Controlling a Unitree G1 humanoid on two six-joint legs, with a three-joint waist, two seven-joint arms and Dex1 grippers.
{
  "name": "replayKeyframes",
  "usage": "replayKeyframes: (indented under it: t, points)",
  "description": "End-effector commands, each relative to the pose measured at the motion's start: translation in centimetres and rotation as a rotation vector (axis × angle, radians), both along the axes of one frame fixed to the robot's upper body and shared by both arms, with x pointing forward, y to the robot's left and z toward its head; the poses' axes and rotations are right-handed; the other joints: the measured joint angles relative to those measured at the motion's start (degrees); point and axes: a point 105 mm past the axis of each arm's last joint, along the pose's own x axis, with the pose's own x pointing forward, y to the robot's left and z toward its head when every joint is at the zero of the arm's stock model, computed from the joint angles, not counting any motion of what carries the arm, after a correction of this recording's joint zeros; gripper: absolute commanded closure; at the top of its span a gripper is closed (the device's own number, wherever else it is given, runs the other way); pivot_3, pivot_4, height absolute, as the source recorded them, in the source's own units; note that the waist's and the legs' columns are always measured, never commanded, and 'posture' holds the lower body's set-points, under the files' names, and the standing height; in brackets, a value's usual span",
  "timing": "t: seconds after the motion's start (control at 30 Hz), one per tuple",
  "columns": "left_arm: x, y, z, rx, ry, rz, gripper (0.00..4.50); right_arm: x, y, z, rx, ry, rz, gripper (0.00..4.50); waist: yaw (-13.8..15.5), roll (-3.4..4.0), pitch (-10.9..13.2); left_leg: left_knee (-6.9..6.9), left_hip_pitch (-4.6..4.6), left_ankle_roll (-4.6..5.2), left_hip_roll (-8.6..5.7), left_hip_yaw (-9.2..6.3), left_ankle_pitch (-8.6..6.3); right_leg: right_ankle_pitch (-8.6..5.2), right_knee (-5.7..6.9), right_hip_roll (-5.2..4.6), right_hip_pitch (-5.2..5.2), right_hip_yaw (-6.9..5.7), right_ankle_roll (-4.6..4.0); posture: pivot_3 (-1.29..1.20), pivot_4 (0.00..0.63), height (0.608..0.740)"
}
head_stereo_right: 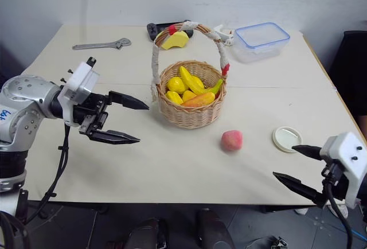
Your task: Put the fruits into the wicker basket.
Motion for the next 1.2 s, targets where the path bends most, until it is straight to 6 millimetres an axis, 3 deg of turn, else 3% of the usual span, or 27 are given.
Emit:
replayKeyframes:
  t: [0.03,0.13,0.3,0.43,0.63,0.73,0.83,0.93,1.1,1.2]
  points:
    - [-0.1,-0.4,-0.9,0.085,-0.074,-0.008,0.04,1.8,1.0,-0.5,-0.008,-0.044,0.015,0.00,-0.16,0.00,0.00,0.01,0.00,0.01,0.00,0.01,0.00,0.02,-0.01,0.00,0.00,0.01,-0.01,0.00,0.150,0.740]
    - [-0.8,-0.8,-0.9,0.076,-0.098,-0.025,0.04,4.0,2.3,-2.1,-0.008,-0.063,0.023,0.00,-0.29,-0.02,0.01,-0.02,-0.02,0.03,0.02,0.02,0.02,0.05,-0.05,0.00,-0.05,0.01,-0.05,0.00,0.150,0.740]
    - [-0.7,-1.5,-0.6,0.057,-0.144,0.003,0.04,8.3,4.5,-3.0,0.108,-0.144,-0.045,0.00,-0.16,-0.01,0.01,-0.03,-0.14,-0.16,0.03,0.02,-0.01,-0.02,0.09,0.04,-0.23,0.01,-0.12,0.00,0.150,0.740]
    - [-0.9,-1.7,-0.3,0.044,-0.153,0.013,0.04,9.3,6.2,-3.9,0.157,-0.141,-0.043,0.00,0.18,0.01,0.00,-0.04,-0.23,-0.43,0.03,0.06,0.00,-0.17,0.31,0.04,-0.40,0.02,-0.11,0.00,0.150,0.740]
    - [-0.3,-1.5,-0.2,0.049,-0.173,0.070,0.04,9.5,6.8,-5.9,0.147,-0.088,-0.027,0.00,0.28,0.01,0.00,0.00,-0.28,-0.45,0.03,0.11,-0.18,-0.40,0.30,0.02,-0.43,0.02,-0.04,0.00,0.150,0.740]
    - [-0.1,-1.5,0.1,0.043,-0.176,0.074,0.00,9.6,6.6,-5.5,0.172,-0.102,-0.024,0.58,0.17,0.01,0.00,0.02,-0.27,-0.44,0.02,0.12,-0.19,-0.40,0.30,0.02,-0.43,0.02,-0.04,0.00,0.150,0.740]
    - [0.5,-1.4,0.5,0.034,-0.189,0.095,0.00,9.8,6.5,-5.1,0.170,-0.115,-0.017,1.62,0.11,0.01,0.00,0.01,-0.21,-0.50,0.03,0.12,-0.15,-0.39,0.39,0.04,-0.43,0.02,-0.04,0.00,0.150,0.740]
    - [1.2,-1.2,1.0,0.004,-0.212,0.142,0.00,9.2,6.9,-3.8,0.225,-0.127,0.030,2.18,0.16,0.01,0.00,0.02,-0.19,-0.50,0.03,0.12,-0.13,-0.39,0.43,0.05,-0.42,0.02,-0.05,0.00,0.150,0.740]
    - [1.6,-0.6,1.8,-0.067,-0.201,0.214,0.00,8.9,8.1,1.1,0.309,-0.213,0.109,2.23,-0.16,0.02,0.01,0.06,-0.18,-0.49,0.04,0.13,-0.13,-0.39,0.51,0.05,-0.42,0.03,-0.04,0.00,0.150,0.740]
    - [1.8,-0.2,2.0,-0.082,-0.209,0.249,0.00,9.9,9.9,5.3,0.411,-0.288,0.150,2.23,-0.71,0.02,0.01,0.06,-0.16,-0.50,0.04,0.12,-0.12,-0.38,0.59,0.03,-0.43,0.04,-0.05,0.00,0.150,0.740]
